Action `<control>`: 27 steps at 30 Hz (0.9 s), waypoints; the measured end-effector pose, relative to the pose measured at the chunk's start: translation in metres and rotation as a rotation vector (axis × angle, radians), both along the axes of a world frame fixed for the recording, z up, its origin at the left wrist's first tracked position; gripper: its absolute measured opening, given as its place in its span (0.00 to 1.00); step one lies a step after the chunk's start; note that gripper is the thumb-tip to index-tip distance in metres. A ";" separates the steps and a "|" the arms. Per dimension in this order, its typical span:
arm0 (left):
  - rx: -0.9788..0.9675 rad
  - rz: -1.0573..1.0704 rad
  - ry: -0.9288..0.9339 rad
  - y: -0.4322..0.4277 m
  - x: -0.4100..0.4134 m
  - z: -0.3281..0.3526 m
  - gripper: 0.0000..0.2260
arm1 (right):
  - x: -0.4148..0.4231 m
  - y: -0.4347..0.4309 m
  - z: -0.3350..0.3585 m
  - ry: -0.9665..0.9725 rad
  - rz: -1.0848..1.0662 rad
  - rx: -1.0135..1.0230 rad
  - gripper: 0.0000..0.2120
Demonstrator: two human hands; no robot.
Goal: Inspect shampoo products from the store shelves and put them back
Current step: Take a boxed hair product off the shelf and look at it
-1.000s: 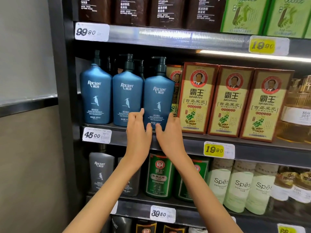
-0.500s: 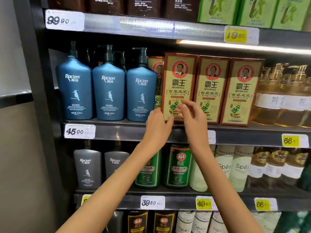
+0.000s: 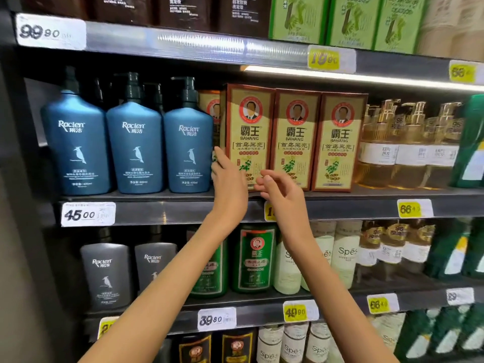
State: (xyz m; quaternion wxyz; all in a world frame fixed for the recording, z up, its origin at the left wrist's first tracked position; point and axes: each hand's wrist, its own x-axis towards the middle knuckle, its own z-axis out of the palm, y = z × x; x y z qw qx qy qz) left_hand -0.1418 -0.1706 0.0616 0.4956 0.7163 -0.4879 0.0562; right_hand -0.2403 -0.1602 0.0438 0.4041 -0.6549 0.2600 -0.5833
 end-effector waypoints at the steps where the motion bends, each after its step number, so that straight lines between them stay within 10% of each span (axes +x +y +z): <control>1: 0.004 0.038 -0.037 0.000 -0.002 -0.003 0.30 | 0.001 0.000 -0.001 -0.005 -0.001 0.002 0.06; 8: -0.109 0.219 -0.231 0.005 -0.001 -0.018 0.35 | 0.009 -0.002 0.000 -0.037 -0.037 0.006 0.07; 20: -0.501 -0.311 0.355 0.047 -0.010 -0.028 0.23 | -0.014 0.008 -0.006 0.048 -0.092 -0.029 0.17; 23: -0.506 -0.405 0.398 0.082 -0.020 -0.043 0.24 | -0.026 0.013 -0.004 0.077 0.164 0.089 0.29; 27: -0.439 -0.521 0.510 0.118 -0.022 -0.074 0.24 | -0.042 0.025 -0.022 -0.027 0.652 0.238 0.19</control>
